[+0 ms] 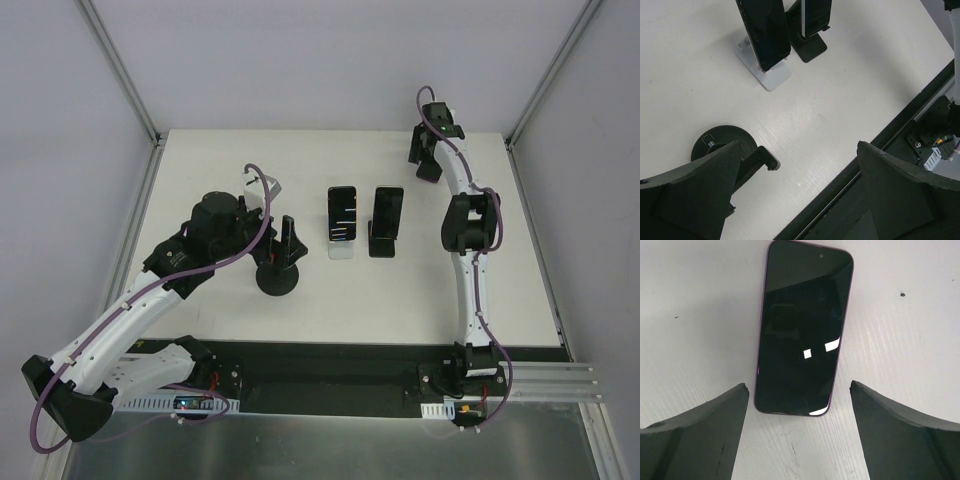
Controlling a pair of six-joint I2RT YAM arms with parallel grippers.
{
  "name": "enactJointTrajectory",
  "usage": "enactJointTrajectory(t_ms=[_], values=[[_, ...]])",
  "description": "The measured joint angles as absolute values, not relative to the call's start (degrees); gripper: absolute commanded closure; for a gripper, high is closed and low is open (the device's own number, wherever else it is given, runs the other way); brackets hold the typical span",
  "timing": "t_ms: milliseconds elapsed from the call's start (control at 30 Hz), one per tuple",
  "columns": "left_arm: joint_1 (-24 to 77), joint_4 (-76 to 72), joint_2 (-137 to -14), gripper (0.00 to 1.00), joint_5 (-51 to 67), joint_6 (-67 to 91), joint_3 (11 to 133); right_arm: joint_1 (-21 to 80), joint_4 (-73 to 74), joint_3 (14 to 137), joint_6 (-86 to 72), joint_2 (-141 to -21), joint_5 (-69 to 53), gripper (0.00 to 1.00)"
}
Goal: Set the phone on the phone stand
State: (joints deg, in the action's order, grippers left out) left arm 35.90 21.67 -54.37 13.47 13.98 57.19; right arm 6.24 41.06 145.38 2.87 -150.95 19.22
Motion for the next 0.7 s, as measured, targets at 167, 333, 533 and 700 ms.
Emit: enactJointTrajectory(t_ms=[167,333,533,700], values=[[35.9,21.7,-54.4,0.03,13.5,14.0,57.2,7.9,39.0,143.7,7.6,-150.7,23.4,0.17],[35.9,21.6,-54.4,0.03,13.9,14.0,57.2,10.7,38.0,142.0,13.6,-150.2,26.5,0.28],[35.9,21.6,-54.4,0.03,14.6,14.2,57.2,11.6,36.5,141.5,20.5,-149.9,24.1,0.52],[35.9,21.6,-54.4,0.03,14.7,14.2,57.2,11.7,36.2,141.5,26.7,-149.9,22.0,0.69]])
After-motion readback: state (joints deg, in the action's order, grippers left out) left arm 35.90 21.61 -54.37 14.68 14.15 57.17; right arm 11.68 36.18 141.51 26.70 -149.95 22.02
